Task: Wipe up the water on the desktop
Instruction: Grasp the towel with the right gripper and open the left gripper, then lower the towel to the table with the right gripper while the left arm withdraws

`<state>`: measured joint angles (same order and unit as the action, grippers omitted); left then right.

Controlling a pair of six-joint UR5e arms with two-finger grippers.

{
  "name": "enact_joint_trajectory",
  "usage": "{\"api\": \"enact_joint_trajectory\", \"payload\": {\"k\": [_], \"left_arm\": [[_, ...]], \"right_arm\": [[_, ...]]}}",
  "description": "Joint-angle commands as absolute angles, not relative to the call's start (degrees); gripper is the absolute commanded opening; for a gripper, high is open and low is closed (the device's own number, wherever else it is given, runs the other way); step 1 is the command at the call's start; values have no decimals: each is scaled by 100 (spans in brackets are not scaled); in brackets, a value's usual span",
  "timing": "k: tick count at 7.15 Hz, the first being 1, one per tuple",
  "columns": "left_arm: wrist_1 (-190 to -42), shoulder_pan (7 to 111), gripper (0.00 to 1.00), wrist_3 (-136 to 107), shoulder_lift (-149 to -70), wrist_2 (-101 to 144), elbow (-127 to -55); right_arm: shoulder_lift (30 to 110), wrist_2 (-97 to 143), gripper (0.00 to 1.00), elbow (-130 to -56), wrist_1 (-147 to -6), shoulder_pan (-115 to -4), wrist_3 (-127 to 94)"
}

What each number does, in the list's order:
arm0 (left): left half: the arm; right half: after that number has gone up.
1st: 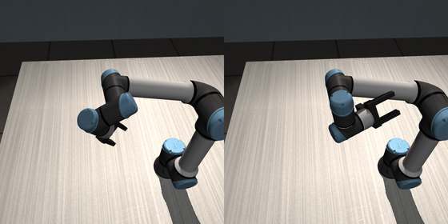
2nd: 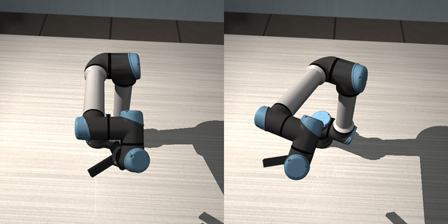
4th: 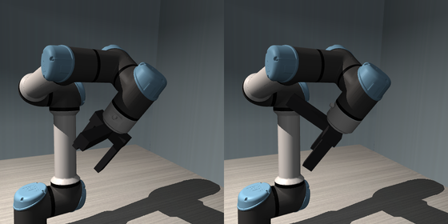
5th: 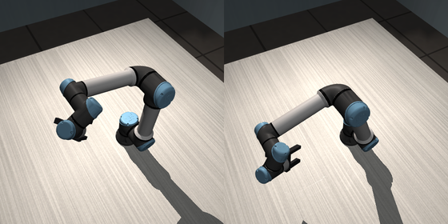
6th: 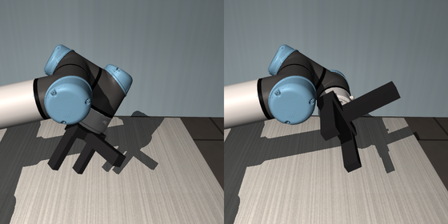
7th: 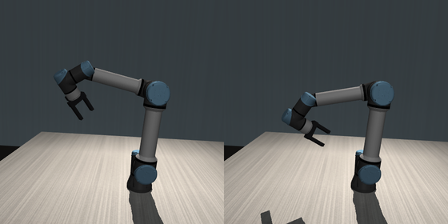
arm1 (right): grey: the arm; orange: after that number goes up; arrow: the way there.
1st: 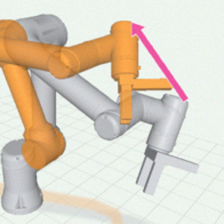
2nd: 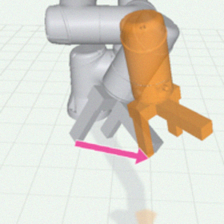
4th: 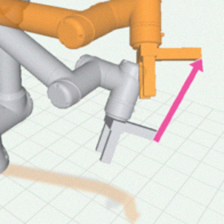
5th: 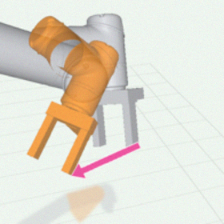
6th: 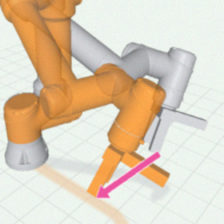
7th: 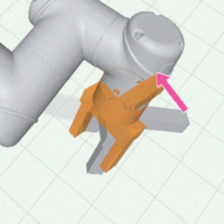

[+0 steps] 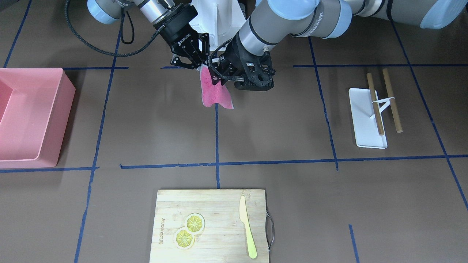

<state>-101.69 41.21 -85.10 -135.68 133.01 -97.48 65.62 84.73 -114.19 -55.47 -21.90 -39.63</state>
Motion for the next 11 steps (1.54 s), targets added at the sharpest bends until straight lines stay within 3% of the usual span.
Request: {"api": "enact_joint_trajectory", "payload": {"k": [1, 4, 6, 9, 11], "left_arm": [[-10160, 4174, 100, -8508, -13570, 13298, -9765], [-10099, 4875, 100, -8490, -13544, 13472, -9747], [-9558, 5560, 100, -7941, -13456, 14113, -9860], [-7714, 5871, 100, -6009, -12940, 13338, -10991], [-6281, 5880, 100, -4184, -12386, 12301, -11914]], "right_arm": [[6635, 8516, 0, -11539, -5555, -2215, -3964], [6864, 8682, 0, -12169, -6103, -2232, -3990], [6750, 9088, 0, -13144, -8348, -2241, -4382], [6549, 9534, 0, -13158, -9595, -2320, -5105], [6469, 10042, 0, -12738, -9712, -2600, -5465]]}}
